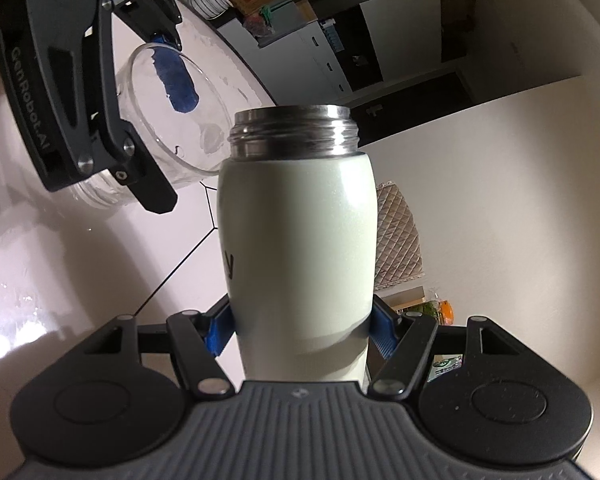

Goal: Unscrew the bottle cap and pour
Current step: 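Rotate the Miffy bottle upright and move it beside the glass with the right gripper, then lower the upright bottle and the glass toward the table with both grippers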

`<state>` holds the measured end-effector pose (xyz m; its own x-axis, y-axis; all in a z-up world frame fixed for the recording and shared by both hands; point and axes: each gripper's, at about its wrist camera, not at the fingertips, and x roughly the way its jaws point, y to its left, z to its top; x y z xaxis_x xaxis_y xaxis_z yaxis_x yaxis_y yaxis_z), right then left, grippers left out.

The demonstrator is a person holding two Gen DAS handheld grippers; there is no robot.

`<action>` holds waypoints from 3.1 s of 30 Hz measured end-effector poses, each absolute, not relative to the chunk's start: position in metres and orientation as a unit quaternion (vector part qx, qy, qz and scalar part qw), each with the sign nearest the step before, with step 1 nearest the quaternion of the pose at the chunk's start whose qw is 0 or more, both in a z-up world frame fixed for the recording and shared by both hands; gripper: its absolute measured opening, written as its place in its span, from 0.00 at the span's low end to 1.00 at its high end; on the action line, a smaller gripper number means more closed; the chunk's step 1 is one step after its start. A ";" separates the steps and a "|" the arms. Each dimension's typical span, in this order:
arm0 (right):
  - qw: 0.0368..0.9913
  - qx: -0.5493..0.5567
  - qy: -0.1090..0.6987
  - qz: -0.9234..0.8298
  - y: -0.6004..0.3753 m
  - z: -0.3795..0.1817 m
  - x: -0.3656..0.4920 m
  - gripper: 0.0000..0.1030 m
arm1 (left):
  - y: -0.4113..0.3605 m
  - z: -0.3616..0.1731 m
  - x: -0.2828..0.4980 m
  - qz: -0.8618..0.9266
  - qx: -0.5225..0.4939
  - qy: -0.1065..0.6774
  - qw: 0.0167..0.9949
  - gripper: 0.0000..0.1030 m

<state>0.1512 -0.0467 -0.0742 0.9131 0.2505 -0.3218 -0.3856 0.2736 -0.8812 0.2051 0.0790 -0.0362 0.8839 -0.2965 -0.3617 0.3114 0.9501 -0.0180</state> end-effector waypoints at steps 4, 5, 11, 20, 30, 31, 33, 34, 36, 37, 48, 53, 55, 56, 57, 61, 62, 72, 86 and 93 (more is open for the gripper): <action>0.805 -0.554 0.066 0.203 -0.048 -0.072 0.152 0.68 | 0.077 -0.035 0.206 -0.150 0.021 0.183 0.971 0.85; 0.807 -0.550 0.067 0.204 -0.049 -0.072 0.152 0.68 | 0.076 -0.035 0.206 -0.148 0.021 0.183 0.972 0.85; 0.830 -0.506 0.094 0.218 -0.054 -0.060 0.157 0.68 | 0.073 -0.035 0.204 -0.137 0.020 0.184 0.973 0.84; 0.857 -0.440 0.129 0.235 -0.067 -0.040 0.165 0.68 | 0.069 -0.034 0.203 -0.119 0.015 0.184 0.976 0.85; 0.879 -0.374 0.156 0.251 -0.074 -0.025 0.188 0.68 | 0.067 -0.036 0.202 -0.103 0.011 0.184 0.978 0.85; 0.880 -0.369 0.158 0.252 -0.075 -0.024 0.190 0.68 | 0.066 -0.036 0.202 -0.100 0.011 0.184 0.978 0.85; 0.883 -0.359 0.163 0.255 -0.077 -0.023 0.193 0.68 | 0.066 -0.036 0.202 -0.096 0.010 0.184 0.978 0.85; 0.884 -0.354 0.165 0.256 -0.078 -0.023 0.194 0.68 | 0.065 -0.036 0.202 -0.094 0.010 0.184 0.978 0.85; 0.888 -0.343 0.168 0.256 -0.080 -0.022 0.198 0.68 | 0.065 -0.036 0.203 -0.091 0.009 0.184 0.979 0.85; 0.889 -0.340 0.169 0.257 -0.080 -0.023 0.197 0.68 | 0.065 -0.036 0.203 -0.090 0.009 0.184 0.979 0.85; 0.907 -0.260 0.190 0.269 -0.095 -0.017 0.215 0.68 | 0.061 -0.036 0.202 -0.076 0.009 0.184 0.980 0.84; 0.914 -0.227 0.196 0.272 -0.101 -0.019 0.220 0.68 | 0.062 -0.037 0.203 -0.075 0.009 0.184 0.980 0.85; 0.917 -0.214 0.199 0.271 -0.104 -0.020 0.222 0.68 | 0.063 -0.038 0.204 -0.075 0.008 0.184 0.980 0.84; 0.918 -0.207 0.201 0.271 -0.105 -0.020 0.222 0.68 | 0.063 -0.038 0.204 -0.074 0.008 0.184 0.980 0.84; 0.919 -0.202 0.202 0.271 -0.106 -0.020 0.223 0.68 | 0.064 -0.038 0.204 -0.073 0.008 0.184 0.980 0.85; 0.922 -0.176 0.212 0.270 -0.112 -0.022 0.228 0.68 | 0.062 -0.037 0.204 -0.070 0.007 0.184 0.980 0.85; 0.923 -0.170 0.214 0.270 -0.113 -0.023 0.228 0.68 | 0.062 -0.037 0.204 -0.068 0.007 0.184 0.981 0.85; 0.931 -0.118 0.225 0.263 -0.127 -0.025 0.236 0.68 | 0.061 -0.036 0.202 -0.051 0.003 0.184 0.982 0.84; 0.942 -0.039 0.226 0.245 -0.147 -0.030 0.243 0.68 | 0.053 -0.036 0.200 -0.018 -0.005 0.183 0.983 0.84; 0.947 -0.032 0.219 0.231 -0.146 -0.033 0.239 0.68 | 0.049 -0.035 0.201 -0.002 -0.006 0.183 0.983 0.84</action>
<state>0.2390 -0.1455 -0.0327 0.7974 0.4245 -0.4289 -0.4521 0.8910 0.0412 0.2005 0.0488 -0.0354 0.9328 -0.0061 -0.3602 0.0015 0.9999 -0.0130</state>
